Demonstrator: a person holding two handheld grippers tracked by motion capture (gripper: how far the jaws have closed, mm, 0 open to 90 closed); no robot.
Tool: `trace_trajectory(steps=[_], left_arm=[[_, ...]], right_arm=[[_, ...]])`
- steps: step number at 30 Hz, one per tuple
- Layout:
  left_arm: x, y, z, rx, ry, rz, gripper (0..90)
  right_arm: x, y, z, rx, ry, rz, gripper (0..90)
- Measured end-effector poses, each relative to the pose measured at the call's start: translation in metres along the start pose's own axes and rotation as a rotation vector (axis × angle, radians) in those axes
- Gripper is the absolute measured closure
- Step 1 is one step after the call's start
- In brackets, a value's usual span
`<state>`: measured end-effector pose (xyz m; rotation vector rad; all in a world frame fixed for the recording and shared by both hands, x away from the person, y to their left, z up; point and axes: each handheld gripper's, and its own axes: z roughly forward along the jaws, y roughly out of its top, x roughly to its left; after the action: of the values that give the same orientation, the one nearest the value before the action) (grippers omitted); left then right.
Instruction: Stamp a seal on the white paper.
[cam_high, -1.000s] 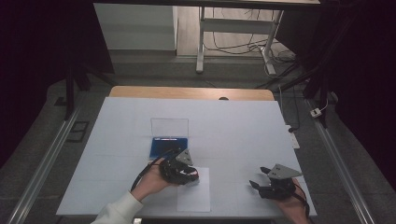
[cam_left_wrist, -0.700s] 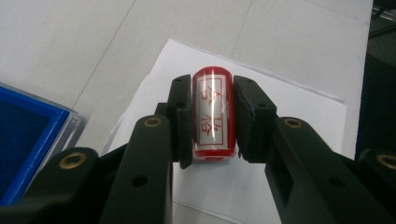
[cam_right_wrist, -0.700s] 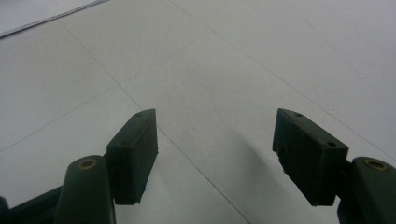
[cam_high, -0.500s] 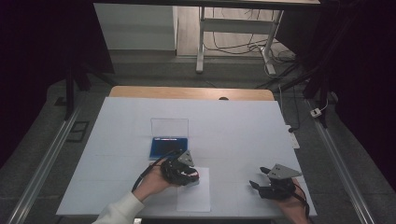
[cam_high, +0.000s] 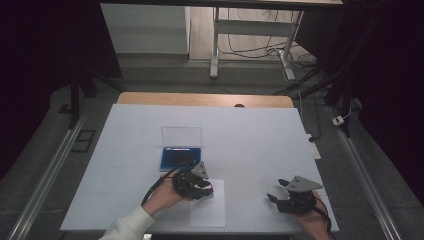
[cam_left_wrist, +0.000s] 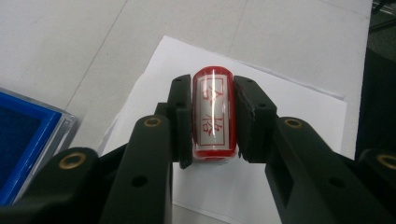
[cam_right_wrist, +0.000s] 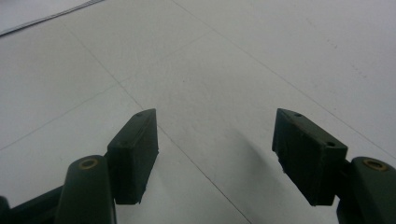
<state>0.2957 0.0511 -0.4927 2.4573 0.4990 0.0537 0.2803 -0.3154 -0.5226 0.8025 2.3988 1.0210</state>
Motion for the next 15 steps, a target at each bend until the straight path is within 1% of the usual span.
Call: trace_trajectory(steps=[9,14,15], left_arm=[[-0.0007,0.001,0.0006,0.013,-0.001,0.004,69.3],[-0.0026,0.0024,0.0009,0.022,0.01,0.006,69.4],[-0.0025,0.0028,0.0006,0.03,0.012,0.011,69.5]], right_arm=[[0.0005,0.0,0.0003,0.001,0.0,0.0,30.8],[0.0004,0.0,0.0004,-0.001,0.004,0.0,30.8],[0.0005,0.0,0.0004,0.0,0.004,0.0,30.8]])
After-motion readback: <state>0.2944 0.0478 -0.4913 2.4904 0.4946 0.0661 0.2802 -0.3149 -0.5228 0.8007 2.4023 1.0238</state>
